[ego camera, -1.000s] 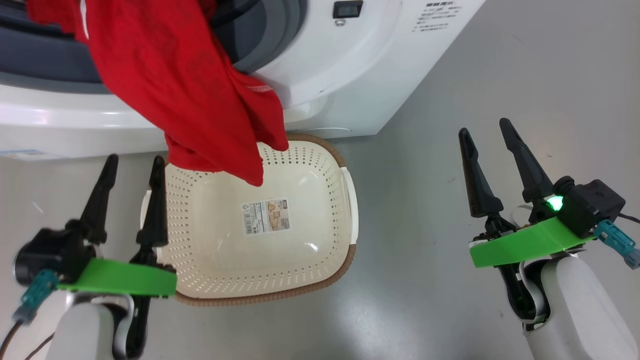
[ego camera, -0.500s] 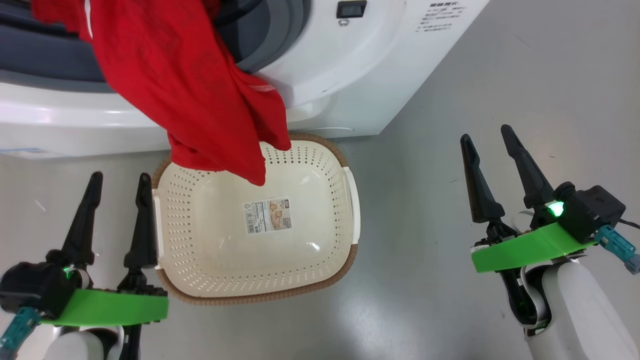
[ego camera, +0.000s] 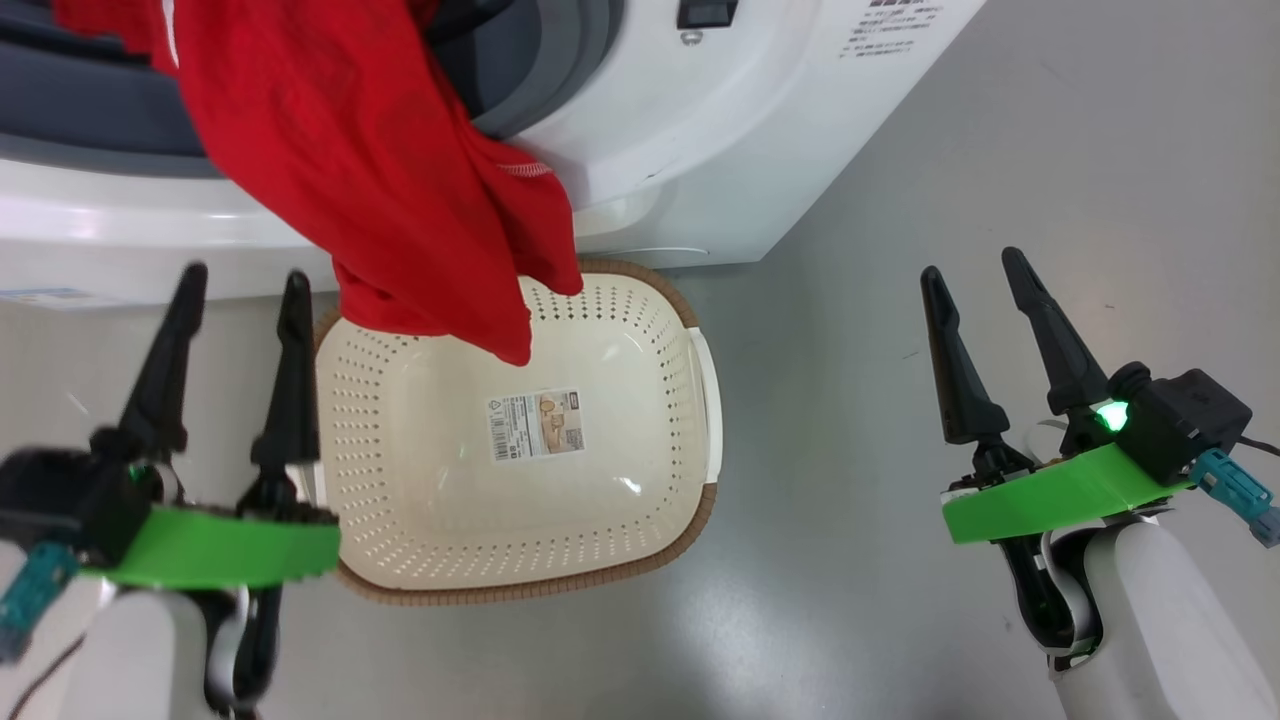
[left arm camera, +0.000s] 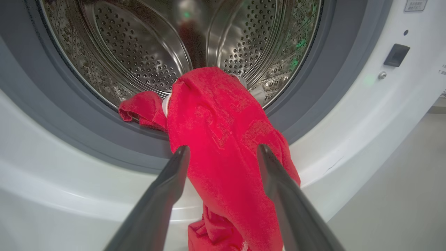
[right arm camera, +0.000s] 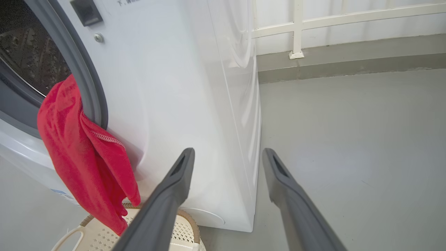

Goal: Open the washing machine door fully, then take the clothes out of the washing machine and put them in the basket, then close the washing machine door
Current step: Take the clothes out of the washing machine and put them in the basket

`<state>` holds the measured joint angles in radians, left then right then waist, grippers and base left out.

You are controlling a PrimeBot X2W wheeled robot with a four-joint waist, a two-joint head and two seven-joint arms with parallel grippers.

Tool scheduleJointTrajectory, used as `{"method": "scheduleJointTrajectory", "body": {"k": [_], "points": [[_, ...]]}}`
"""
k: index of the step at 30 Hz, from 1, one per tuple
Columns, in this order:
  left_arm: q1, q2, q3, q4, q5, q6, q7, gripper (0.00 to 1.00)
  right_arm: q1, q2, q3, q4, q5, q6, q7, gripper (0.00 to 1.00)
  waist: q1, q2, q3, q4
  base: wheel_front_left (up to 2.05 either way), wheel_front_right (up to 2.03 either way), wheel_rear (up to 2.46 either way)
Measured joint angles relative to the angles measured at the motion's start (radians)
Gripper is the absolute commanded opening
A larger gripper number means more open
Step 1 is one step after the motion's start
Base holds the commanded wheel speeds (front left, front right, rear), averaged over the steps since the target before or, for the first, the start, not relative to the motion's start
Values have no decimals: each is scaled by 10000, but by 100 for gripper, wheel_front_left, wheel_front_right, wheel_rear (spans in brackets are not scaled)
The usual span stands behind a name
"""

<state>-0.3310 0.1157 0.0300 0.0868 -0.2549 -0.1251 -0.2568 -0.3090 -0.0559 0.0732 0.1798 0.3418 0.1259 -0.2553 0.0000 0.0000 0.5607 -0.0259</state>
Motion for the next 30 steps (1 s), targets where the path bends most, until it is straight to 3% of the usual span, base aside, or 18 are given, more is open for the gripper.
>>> {"method": "scheduleJointTrajectory", "body": {"k": [4,17,30], "points": [[-798,77,-38,476,90,15,105,100,-18,0,12,-15,0,0,-2,100,0,0,16,19,0,0,0],[-3483,330,-132,1718,71,370,2013,100,-114,-2,219,-25,63,0,-2,100,0,0,130,-146,0,0,0],[-5427,476,-347,3921,86,487,2305,100,-242,0,366,-50,117,0,-2,100,0,0,259,-256,0,0,0]]}}
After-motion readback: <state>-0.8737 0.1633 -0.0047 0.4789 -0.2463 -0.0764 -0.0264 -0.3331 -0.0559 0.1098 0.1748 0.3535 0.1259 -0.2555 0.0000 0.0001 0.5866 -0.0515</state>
